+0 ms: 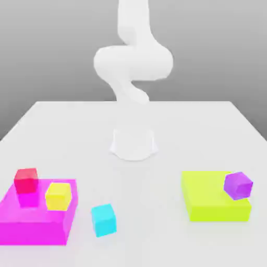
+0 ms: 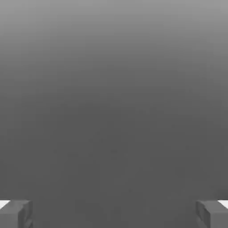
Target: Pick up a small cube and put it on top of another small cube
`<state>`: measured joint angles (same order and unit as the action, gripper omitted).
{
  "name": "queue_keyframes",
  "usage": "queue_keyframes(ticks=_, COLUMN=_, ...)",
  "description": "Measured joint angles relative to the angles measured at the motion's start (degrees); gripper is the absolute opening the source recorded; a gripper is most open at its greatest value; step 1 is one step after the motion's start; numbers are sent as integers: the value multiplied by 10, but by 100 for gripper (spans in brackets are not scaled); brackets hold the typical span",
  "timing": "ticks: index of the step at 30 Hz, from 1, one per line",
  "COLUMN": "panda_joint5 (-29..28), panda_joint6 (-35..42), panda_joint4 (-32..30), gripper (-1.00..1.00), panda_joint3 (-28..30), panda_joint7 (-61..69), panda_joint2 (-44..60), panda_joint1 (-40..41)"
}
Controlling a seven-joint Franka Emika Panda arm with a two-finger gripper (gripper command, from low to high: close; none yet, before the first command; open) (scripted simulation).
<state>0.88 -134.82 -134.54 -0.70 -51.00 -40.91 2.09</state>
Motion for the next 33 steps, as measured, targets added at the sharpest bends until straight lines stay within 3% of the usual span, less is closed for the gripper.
queue_keyframes(ticks=10, panda_joint5=20, panda_joint6=-131, panda_joint4=-117, gripper=0, panda_joint3=-37, panda_joint7=-236, panda_joint2=214, panda_joint1=84)
queue_keyframes(ticks=20, panda_joint5=-11, panda_joint6=-259, panda_joint4=-231, gripper=0, panda_joint3=-33, panda_joint7=-501, panda_joint2=422, panda_joint1=132)
queue_keyframes(ticks=27, panda_joint5=-36, panda_joint6=-375, panda_joint4=-219, gripper=0, panda_joint3=-8, panda_joint7=-543, panda_joint2=568, panda_joint1=114)
queue_keyframes(ticks=28, panda_joint5=-37, panda_joint6=-384, panda_joint4=-217, gripper=-100, panda_joint3=-6, panda_joint7=-544, panda_joint2=579, panda_joint1=113)
queue_keyframes(ticks=33, panda_joint5=-38, panda_joint6=-386, panda_joint4=-217, gripper=-100, panda_joint3=-6, panda_joint7=-545, panda_joint2=579, panda_joint1=113)
